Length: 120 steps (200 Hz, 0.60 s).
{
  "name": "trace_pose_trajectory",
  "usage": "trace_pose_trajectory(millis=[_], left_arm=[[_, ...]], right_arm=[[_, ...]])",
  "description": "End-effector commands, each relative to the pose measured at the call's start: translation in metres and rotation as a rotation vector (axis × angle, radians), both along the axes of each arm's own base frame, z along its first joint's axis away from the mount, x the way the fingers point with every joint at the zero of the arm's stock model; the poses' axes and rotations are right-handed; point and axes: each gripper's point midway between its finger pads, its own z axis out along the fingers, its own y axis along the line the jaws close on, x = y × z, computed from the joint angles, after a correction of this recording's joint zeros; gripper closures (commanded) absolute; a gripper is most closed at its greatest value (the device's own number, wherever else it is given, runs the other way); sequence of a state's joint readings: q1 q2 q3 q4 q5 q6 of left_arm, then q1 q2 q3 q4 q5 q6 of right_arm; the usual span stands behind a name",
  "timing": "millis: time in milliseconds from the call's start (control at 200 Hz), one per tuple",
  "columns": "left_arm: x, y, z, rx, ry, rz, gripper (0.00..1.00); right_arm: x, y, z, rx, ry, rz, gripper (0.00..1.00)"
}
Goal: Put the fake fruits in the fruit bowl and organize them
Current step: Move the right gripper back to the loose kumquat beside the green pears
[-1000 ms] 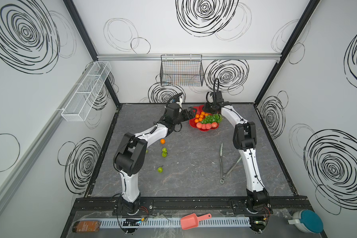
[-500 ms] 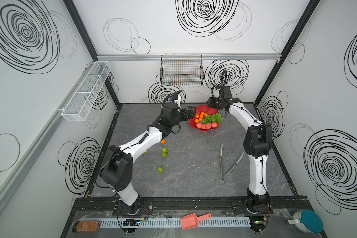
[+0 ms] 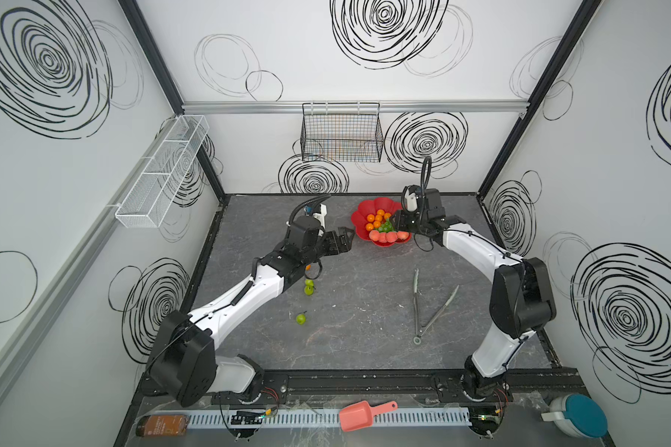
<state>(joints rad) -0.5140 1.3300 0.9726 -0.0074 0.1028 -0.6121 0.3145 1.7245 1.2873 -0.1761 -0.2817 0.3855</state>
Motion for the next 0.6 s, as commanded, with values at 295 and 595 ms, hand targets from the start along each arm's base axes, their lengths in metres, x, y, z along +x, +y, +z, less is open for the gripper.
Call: trace_pose_trajectory(millis=[295, 595], left_arm=[[-0.043, 0.077, -0.036, -0.005, 0.048, 0.074, 0.04], [-0.052, 0.155, -0.053, -0.046, 0.116, 0.246, 0.04]], right_arm=[[-0.07, 0.12, -0.022, 0.007, -0.063, 0.154, 0.55], [-0.085, 0.223, -0.073, -0.041, 0.043, 0.273, 0.56]])
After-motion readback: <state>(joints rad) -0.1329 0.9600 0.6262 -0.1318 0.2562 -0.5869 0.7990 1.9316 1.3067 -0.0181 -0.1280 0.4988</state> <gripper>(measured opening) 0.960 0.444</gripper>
